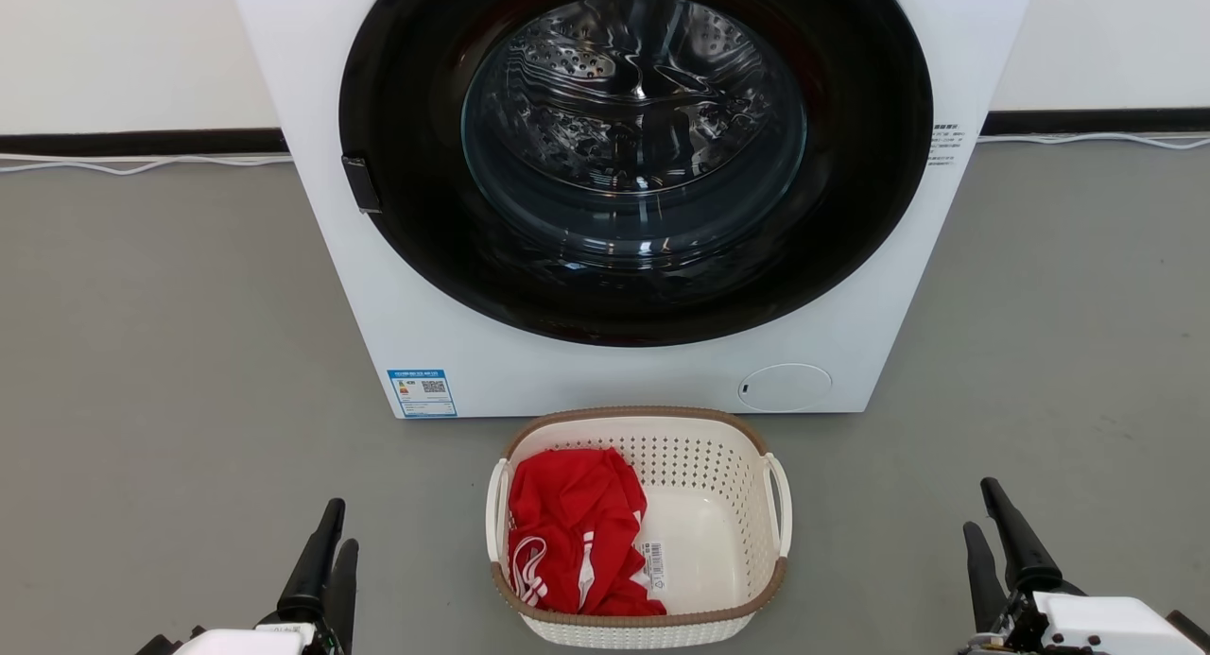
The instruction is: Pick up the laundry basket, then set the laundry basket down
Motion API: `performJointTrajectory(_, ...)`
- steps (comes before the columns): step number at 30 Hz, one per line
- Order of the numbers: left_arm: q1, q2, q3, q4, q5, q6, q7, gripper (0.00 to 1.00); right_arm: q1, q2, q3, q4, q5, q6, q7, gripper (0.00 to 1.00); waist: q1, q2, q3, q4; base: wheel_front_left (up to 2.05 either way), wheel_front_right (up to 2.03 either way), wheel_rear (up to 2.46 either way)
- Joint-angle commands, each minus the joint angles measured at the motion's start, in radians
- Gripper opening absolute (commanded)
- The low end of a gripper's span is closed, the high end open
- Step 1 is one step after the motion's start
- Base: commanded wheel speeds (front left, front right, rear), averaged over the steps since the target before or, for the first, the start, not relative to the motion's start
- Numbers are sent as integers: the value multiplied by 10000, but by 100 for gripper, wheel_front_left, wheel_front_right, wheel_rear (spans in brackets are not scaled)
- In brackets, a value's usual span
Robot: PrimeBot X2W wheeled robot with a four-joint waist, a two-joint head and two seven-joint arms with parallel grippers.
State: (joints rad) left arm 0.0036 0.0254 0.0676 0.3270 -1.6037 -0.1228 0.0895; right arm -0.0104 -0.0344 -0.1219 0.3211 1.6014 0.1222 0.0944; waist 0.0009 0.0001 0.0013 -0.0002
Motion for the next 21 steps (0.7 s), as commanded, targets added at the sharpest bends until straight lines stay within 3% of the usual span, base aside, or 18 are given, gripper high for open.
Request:
performJointTrajectory(1, -282, 53, -28, -321, 44, -9, -103, 100, -240, -70, 55, -370, -80, 13, -149, 100, 5, -1, 2, -1, 0, 0, 0)
performJointTrajectory(9, -268, 67, -163, -383, 357, -14, -337, 100, -208, -76, 119, -541, -767, 18, -383, 100, -8, -1, 17, -6, 0, 0, 0)
performJointTrajectory(21, -319, 87, -312, -524, 1703, 122, -690, 100, -269, -85, 249, -822, -2892, 25, -737, 100, -8, -1, 1, -15, 0, 0, 0)
